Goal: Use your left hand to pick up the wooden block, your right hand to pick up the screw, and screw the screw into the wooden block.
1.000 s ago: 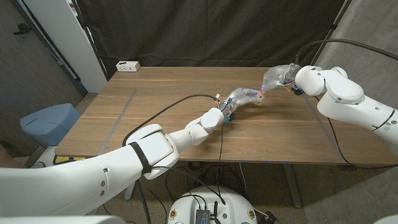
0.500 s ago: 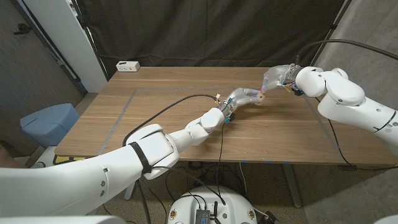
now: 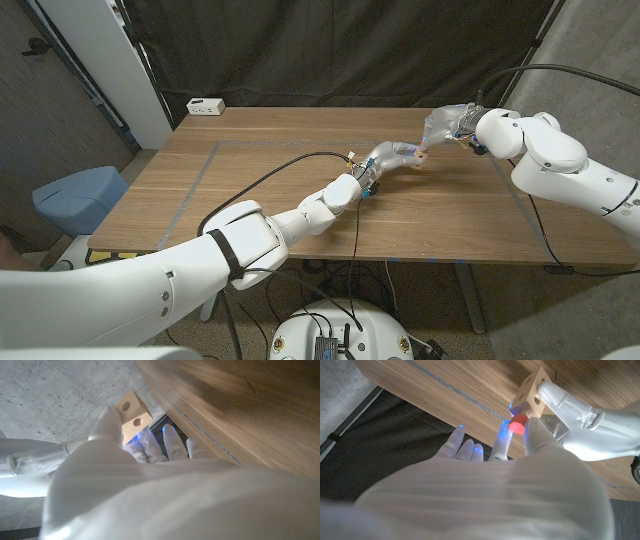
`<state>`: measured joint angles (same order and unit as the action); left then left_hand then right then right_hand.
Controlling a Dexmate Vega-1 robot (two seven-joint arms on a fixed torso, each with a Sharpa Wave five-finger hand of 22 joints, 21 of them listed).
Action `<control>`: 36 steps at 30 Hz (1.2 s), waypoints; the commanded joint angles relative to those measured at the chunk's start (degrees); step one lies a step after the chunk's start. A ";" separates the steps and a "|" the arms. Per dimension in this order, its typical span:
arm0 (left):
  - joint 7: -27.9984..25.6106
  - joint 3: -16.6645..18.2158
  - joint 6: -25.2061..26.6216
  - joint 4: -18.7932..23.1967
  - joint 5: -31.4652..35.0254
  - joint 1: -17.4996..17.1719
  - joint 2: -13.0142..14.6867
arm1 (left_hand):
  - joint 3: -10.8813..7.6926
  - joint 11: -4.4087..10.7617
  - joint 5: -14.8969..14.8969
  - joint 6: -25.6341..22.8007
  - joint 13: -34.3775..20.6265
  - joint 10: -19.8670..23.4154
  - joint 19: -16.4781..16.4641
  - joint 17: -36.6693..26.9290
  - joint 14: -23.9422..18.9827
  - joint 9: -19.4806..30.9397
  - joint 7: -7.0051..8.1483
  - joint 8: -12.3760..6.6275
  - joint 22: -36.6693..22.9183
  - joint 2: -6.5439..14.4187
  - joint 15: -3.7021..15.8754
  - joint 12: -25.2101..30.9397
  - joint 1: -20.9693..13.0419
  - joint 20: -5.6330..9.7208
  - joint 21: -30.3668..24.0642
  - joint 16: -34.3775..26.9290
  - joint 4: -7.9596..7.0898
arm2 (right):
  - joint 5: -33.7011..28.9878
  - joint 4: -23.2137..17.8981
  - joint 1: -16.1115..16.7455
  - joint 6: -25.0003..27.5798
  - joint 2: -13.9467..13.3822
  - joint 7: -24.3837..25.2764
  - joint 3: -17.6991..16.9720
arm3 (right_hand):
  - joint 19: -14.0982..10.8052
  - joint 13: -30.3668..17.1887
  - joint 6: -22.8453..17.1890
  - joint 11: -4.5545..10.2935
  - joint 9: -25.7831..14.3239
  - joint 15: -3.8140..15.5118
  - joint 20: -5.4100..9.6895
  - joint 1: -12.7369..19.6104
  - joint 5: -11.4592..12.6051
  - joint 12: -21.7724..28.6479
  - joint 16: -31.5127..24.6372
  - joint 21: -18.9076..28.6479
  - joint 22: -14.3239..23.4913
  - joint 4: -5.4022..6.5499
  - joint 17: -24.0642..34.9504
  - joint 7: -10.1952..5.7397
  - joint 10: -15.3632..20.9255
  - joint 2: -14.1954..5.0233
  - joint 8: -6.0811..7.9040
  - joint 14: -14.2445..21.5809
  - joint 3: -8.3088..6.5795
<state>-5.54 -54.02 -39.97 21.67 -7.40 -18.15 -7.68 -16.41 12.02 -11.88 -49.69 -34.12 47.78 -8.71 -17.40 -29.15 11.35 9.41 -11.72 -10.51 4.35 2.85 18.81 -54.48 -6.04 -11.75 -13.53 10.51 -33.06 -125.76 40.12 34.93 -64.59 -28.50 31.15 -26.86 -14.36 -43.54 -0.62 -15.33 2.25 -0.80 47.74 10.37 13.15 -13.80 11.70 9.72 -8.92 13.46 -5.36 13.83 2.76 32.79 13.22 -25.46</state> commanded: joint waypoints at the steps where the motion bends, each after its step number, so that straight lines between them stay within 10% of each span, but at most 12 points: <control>1: -0.04 0.12 -0.70 0.14 0.29 -0.27 0.13 | -2.43 0.11 -0.31 -1.04 -0.23 0.44 -0.40 -0.13 -0.55 0.22 0.30 -0.58 -0.23 2.51 6.05 0.43 1.61 -0.09 -0.42 0.15 -2.10 | -0.48 -0.51 0.94 0.75 -0.09 1.33 -0.33 | -0.76 -0.10 -1.24 0.08 -0.01 0.87 0.34 -0.18 -0.19 0.38 -0.54 0.36 0.24 0.30 0.25 0.20 1.08 -0.72 0.64 0.66 0.30; 36: -1.13 0.18 -2.27 0.52 1.49 -0.82 0.29 | -2.66 0.07 -0.32 -1.05 -0.21 0.41 -0.45 -0.17 -0.65 0.23 0.23 -0.59 -0.24 2.72 5.84 0.43 1.69 -0.26 -0.45 0.09 -2.07 | -0.79 -1.14 1.60 1.38 -0.58 2.08 -0.59 | -2.89 0.30 -9.12 1.52 1.55 2.46 1.10 -5.06 -0.34 1.95 -1.74 0.38 0.29 2.31 0.38 1.63 7.46 -2.30 3.01 3.98 2.91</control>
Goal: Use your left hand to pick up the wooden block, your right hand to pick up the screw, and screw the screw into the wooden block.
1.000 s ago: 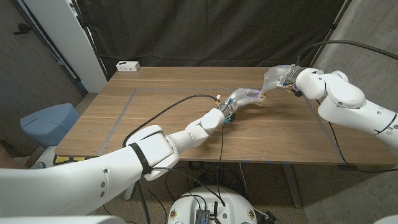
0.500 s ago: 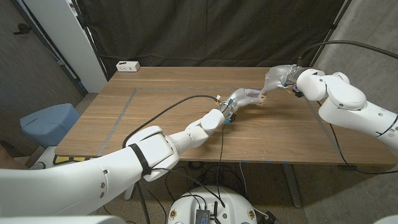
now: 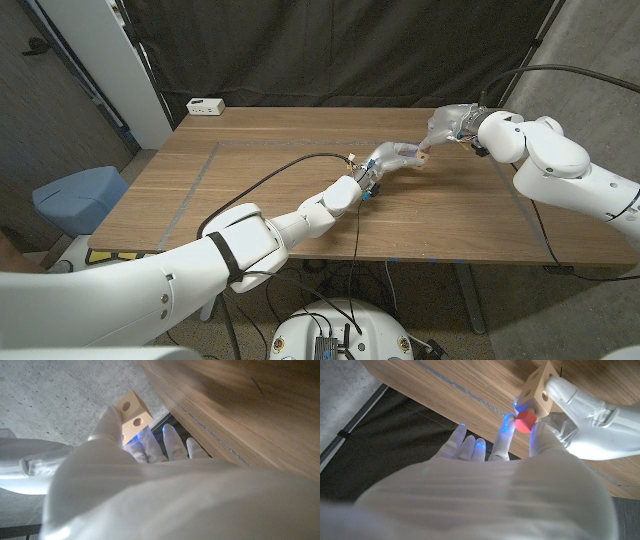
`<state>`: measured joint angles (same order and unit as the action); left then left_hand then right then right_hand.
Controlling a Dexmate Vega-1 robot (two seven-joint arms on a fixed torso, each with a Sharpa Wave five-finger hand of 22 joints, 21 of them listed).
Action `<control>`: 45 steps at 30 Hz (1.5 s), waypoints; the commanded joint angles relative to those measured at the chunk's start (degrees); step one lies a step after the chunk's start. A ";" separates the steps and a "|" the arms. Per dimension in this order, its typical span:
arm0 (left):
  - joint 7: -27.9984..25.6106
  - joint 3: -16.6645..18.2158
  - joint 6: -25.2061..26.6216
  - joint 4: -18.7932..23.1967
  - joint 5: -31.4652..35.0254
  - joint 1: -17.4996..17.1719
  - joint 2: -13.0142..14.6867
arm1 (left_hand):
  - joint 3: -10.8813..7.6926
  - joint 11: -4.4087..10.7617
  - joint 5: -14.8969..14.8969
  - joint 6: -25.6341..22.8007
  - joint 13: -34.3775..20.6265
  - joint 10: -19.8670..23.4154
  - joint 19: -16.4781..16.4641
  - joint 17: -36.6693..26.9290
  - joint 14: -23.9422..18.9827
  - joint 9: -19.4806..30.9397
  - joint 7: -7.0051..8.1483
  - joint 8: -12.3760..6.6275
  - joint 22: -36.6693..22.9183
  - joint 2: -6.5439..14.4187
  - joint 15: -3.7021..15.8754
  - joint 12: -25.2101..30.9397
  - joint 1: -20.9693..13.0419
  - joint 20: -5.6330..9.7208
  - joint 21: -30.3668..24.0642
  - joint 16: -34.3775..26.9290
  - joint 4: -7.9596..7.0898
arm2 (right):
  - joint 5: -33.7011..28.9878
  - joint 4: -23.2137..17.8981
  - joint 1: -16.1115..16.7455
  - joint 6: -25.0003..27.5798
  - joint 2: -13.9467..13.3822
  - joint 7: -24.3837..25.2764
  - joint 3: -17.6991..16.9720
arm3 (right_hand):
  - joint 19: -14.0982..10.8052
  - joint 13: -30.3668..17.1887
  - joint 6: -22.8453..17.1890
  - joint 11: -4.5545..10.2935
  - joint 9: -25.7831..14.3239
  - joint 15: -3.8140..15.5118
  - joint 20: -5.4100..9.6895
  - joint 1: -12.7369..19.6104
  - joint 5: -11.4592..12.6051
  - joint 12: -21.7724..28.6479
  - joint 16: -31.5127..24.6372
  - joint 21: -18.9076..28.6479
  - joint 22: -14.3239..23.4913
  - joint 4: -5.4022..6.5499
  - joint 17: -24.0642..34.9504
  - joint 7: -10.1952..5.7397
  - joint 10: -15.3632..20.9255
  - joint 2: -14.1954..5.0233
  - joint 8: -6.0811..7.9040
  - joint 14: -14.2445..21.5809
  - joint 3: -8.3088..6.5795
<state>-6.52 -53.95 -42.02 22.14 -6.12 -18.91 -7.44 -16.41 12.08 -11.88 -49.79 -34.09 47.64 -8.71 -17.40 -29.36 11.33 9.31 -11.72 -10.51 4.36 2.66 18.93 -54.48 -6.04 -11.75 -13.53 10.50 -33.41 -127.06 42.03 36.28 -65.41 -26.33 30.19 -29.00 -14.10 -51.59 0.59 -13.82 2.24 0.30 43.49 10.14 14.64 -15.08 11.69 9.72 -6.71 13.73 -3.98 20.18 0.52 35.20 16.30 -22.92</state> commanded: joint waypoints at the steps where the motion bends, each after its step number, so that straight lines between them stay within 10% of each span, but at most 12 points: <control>1: -0.14 0.11 -0.20 0.05 0.21 -0.06 0.05 | -2.65 0.00 -0.31 -0.95 -0.25 0.55 -0.48 -0.16 -0.48 0.25 0.29 -0.58 -0.24 2.67 6.05 0.31 1.70 -0.28 -0.46 0.08 -2.05 | -0.52 0.21 -0.40 0.08 0.31 -0.18 0.45 | -0.84 0.06 -1.44 0.30 0.15 2.48 0.05 -0.96 -0.11 0.55 -0.61 0.38 0.29 0.08 0.09 0.25 1.48 -0.08 0.66 1.34 0.49; 45: 0.76 0.13 1.43 -0.39 -0.92 0.60 -0.14 | -2.86 -0.01 -0.32 -1.03 -0.20 0.49 -0.56 -0.18 -0.60 0.26 0.40 -0.61 -0.25 2.75 6.03 0.32 1.76 -0.39 -0.49 0.04 -1.99 | -7.06 3.11 -3.16 2.94 4.55 -1.80 4.12 | -3.85 1.02 -13.33 1.69 2.34 3.74 0.10 -4.72 -0.03 1.83 -2.31 0.51 0.36 0.60 -0.13 0.69 9.34 -2.51 3.09 6.75 2.84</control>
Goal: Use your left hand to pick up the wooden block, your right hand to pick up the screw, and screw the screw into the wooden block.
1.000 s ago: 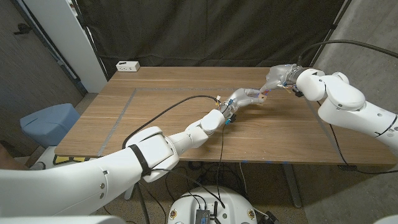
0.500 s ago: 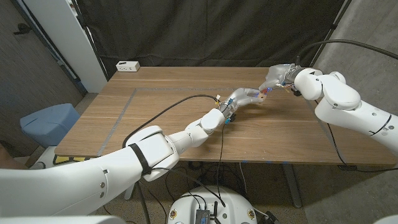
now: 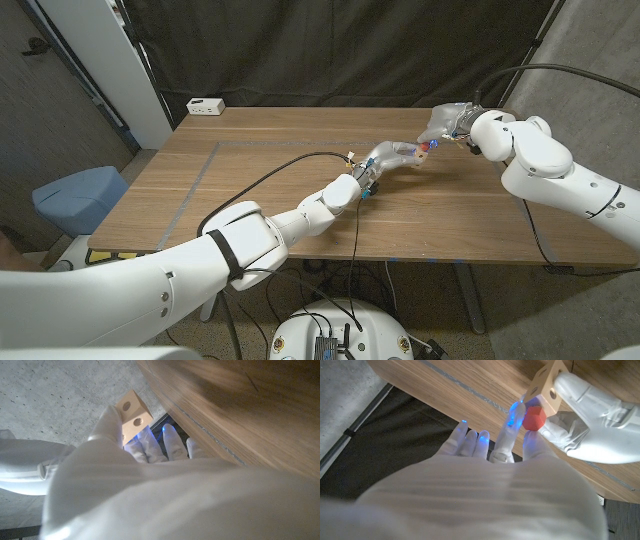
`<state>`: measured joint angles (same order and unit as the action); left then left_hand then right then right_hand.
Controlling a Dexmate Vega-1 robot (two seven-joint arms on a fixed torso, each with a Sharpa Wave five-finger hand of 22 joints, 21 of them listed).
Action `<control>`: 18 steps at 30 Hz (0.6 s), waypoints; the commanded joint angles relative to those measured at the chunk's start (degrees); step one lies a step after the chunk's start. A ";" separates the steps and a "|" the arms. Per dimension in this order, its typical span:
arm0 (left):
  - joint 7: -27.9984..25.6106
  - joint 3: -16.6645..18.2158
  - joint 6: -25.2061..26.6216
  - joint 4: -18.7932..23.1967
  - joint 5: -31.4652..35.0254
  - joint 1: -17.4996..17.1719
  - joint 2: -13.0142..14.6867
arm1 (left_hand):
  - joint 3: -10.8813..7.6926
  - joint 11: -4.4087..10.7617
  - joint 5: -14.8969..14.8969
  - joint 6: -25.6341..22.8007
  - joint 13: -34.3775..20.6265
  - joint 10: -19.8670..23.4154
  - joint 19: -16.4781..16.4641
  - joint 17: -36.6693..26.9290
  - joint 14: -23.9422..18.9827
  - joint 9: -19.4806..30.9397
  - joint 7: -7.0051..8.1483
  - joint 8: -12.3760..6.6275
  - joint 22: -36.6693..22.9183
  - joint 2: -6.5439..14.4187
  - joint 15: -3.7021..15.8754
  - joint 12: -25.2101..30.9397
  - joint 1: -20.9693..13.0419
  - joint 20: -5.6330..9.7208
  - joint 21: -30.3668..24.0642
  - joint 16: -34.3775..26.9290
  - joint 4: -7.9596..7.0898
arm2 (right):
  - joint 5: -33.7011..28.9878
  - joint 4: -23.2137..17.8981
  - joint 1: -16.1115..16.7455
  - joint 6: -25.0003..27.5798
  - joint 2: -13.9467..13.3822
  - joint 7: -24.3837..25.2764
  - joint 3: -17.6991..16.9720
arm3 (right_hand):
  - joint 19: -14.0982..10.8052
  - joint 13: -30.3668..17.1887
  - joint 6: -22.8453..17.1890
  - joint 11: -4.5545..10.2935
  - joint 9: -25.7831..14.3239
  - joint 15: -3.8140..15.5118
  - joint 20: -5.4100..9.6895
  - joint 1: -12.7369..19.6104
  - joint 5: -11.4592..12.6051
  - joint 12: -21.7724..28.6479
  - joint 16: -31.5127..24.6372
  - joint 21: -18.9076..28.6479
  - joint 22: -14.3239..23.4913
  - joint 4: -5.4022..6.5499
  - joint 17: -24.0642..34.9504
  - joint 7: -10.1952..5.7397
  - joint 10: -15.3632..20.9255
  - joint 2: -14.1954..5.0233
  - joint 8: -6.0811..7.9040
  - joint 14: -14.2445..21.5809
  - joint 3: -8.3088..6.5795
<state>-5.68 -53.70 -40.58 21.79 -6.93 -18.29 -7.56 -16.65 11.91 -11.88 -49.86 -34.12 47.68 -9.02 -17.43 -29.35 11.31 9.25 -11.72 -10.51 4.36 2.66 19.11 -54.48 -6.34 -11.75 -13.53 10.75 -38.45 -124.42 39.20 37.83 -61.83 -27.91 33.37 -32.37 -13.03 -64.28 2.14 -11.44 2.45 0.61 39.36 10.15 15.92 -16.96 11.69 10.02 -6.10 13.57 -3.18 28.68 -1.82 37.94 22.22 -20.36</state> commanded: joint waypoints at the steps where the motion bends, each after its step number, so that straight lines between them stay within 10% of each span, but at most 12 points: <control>1: -0.17 -0.14 -0.07 -0.03 -0.06 -0.02 -0.01 | -2.63 0.14 -0.33 -0.99 -0.17 0.49 -0.27 -0.12 -0.66 0.28 0.49 -0.62 -0.25 2.71 6.00 0.17 1.73 -0.05 -0.49 0.05 -2.20 | -2.14 0.46 -0.33 1.53 1.02 -0.26 0.94 | -0.48 -0.04 -0.65 0.27 -0.01 3.47 -0.27 -0.73 -0.05 0.57 -0.45 0.49 0.05 0.04 0.03 -0.10 0.99 -0.18 0.30 0.89 0.36; 18: -0.57 -0.13 -0.61 0.01 0.14 0.03 0.14 | -2.63 0.18 -0.32 -1.11 -0.16 0.50 -0.28 -0.16 -0.62 0.29 0.45 -0.67 -0.25 2.64 6.14 0.17 1.73 -0.01 -0.49 0.02 -2.15 | -1.21 -0.90 1.02 3.68 0.55 0.26 -0.68 | 0.31 0.30 2.38 -1.69 0.38 2.40 -1.33 -6.61 -0.21 -0.72 0.29 -0.08 0.09 1.76 -0.12 0.60 0.18 1.64 -2.05 0.34 3.32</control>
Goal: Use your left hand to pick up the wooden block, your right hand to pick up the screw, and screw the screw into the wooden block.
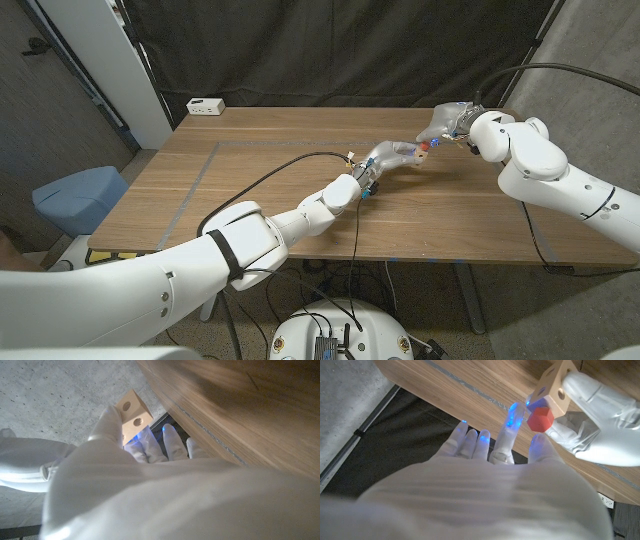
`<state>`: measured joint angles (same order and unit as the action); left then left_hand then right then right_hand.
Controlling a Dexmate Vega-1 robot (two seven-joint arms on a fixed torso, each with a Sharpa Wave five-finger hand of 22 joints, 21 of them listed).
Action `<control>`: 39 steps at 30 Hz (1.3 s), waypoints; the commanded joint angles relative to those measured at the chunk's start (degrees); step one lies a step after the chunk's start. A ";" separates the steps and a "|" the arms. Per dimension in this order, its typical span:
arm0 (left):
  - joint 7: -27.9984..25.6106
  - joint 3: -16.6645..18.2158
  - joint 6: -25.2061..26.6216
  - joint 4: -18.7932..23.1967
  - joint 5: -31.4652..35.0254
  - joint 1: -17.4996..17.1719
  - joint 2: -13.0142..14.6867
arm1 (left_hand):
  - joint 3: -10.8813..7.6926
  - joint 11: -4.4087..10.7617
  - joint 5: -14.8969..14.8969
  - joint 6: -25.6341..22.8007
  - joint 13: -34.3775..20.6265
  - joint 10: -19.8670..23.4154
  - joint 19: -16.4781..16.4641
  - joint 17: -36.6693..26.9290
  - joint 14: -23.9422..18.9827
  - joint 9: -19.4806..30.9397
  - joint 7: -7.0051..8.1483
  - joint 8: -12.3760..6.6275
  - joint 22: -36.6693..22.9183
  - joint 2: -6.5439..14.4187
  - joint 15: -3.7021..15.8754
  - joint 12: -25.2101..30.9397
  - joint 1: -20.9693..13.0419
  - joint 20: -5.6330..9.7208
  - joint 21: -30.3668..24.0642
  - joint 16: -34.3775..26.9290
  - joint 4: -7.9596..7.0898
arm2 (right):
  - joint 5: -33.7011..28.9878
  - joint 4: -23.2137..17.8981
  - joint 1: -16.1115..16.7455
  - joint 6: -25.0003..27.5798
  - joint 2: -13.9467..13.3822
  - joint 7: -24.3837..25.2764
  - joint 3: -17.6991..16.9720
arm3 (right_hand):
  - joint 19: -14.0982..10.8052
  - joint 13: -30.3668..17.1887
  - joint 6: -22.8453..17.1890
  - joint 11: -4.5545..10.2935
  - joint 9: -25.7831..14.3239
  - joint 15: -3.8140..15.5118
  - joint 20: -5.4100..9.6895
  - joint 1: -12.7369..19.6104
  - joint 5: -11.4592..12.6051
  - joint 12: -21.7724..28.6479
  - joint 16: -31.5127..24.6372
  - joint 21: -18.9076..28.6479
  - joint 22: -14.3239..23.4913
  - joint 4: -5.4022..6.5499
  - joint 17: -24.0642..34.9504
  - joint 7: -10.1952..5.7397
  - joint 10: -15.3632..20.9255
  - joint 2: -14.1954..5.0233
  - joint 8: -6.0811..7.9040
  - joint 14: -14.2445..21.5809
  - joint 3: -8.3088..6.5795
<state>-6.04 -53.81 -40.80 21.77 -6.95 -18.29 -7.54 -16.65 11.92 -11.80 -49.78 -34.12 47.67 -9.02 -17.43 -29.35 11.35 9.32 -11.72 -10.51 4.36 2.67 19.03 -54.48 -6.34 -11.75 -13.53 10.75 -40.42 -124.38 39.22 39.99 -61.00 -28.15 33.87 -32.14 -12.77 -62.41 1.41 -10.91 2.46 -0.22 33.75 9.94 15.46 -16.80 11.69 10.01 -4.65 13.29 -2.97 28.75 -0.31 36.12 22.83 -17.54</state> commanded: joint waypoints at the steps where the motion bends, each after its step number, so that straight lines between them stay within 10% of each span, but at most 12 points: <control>1: -0.16 0.01 -0.42 0.03 0.11 0.03 0.12 | -2.63 0.17 -0.39 -1.13 -0.16 0.53 -0.26 -0.17 -0.63 0.25 0.42 -0.65 -0.25 2.65 6.07 0.26 1.77 -0.06 -0.48 0.02 -2.18 | 1.14 -1.02 1.18 1.54 -0.36 0.73 -1.44 | 0.06 0.04 0.57 -0.97 -0.15 2.42 -0.50 -1.17 0.00 -0.29 0.15 -0.07 0.10 0.37 0.16 0.51 0.12 0.13 -0.28 -0.28 0.57; 16: -0.39 0.16 -1.23 0.09 0.12 -0.10 0.18 | -2.54 0.16 -0.36 -1.23 -0.20 0.58 -0.35 -0.19 -0.70 0.25 0.48 -0.68 -0.25 2.42 6.19 0.32 1.75 0.06 -0.51 -0.04 -2.08 | 4.58 -2.68 3.79 4.47 -0.93 5.58 -3.86 | -0.47 0.12 4.42 -3.30 -0.21 1.52 -0.22 -3.86 0.26 -0.98 0.38 -0.02 0.05 1.12 0.08 2.22 -0.18 -0.06 -2.52 0.00 1.60; 39: 0.73 1.64 0.12 -0.26 -1.82 0.34 -0.18 | -2.50 0.16 -0.33 -1.34 -0.18 0.56 -0.36 -0.25 -0.69 0.26 0.46 -0.71 -0.25 2.42 6.21 0.30 1.87 0.02 -0.51 -0.07 -2.15 | 17.13 -2.81 13.90 4.14 2.16 28.20 -11.62 | 0.04 0.03 11.62 -5.28 -0.42 -0.12 -1.34 -5.82 0.43 -2.09 1.14 -0.41 0.02 1.20 -0.39 3.93 -1.37 -0.73 -6.34 0.32 2.00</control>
<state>-6.34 -52.98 -42.05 21.82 -7.20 -18.29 -7.40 -16.65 12.02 -11.81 -49.88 -34.12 47.57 -9.01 -17.42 -29.47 11.34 9.22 -11.72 -10.51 4.36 2.78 19.14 -54.48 -6.34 -11.75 -13.53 10.75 -29.16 -127.40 47.01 45.31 -61.03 -11.65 26.80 -32.46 -12.67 -51.55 -3.61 -11.08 2.45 -1.34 28.58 9.96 13.75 -16.07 11.43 9.86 -3.30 12.77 0.93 27.83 -1.14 30.07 22.82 -15.73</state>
